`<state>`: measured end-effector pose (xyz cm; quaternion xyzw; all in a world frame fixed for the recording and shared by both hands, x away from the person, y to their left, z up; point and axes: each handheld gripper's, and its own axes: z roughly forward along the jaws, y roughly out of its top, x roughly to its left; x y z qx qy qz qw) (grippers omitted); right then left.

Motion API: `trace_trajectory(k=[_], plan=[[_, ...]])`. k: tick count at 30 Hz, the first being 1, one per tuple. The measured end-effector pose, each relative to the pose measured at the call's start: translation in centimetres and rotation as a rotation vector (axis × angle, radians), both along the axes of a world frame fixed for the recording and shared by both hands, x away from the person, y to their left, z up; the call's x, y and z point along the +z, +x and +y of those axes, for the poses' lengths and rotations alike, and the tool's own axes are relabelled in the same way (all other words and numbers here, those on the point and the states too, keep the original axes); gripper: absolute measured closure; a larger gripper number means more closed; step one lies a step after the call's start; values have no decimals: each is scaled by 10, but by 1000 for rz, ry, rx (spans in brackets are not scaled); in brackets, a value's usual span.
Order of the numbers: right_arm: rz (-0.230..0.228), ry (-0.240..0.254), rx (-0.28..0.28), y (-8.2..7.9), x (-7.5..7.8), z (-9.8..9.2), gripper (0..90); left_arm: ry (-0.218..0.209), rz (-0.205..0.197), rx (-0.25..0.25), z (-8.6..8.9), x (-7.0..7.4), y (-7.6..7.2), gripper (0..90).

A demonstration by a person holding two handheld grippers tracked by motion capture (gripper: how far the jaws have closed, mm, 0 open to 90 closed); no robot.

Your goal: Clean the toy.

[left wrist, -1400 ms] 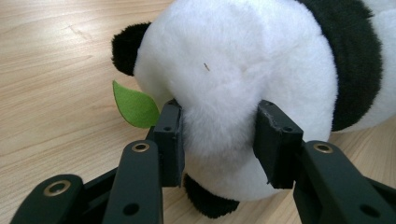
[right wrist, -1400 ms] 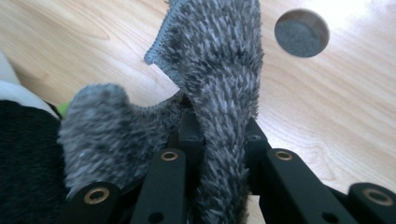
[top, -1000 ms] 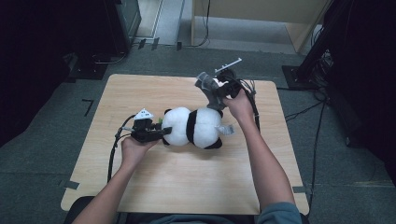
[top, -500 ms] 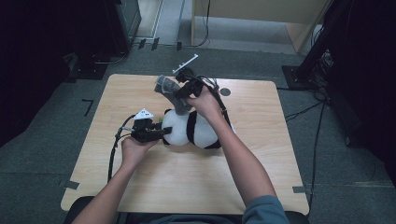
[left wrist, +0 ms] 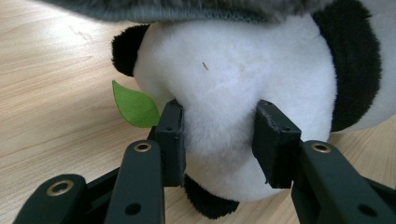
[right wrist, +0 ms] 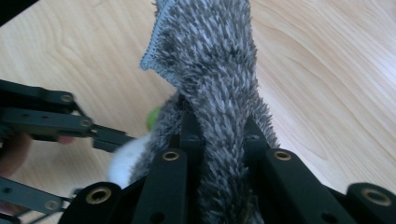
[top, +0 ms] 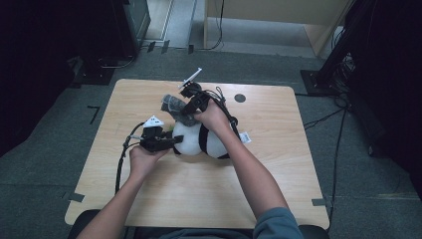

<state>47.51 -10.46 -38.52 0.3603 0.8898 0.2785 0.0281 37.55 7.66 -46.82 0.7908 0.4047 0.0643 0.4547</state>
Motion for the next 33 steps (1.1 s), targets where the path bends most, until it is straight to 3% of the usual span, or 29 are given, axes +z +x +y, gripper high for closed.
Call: trace_trajectory(k=[8, 11, 21, 25, 33], plan=[[6, -55, -88, 13, -5, -41, 781, -4, -1, -2, 0, 0, 1, 591], [15, -52, -125, 18, -9, -58, 780, -4, -3, -3, 0, 0, 0, 592], [3, -75, -240, 21, -1, -117, 780, -2, -1, -4, 0, 0, 0, 592], [31, -79, -281, 20, -11, -143, 780, -5, -1, -3, -1, -1, 0, 593], [67, -28, -350, 12, -41, -175, 782, -10, -2, -2, -1, -1, 1, 593]])
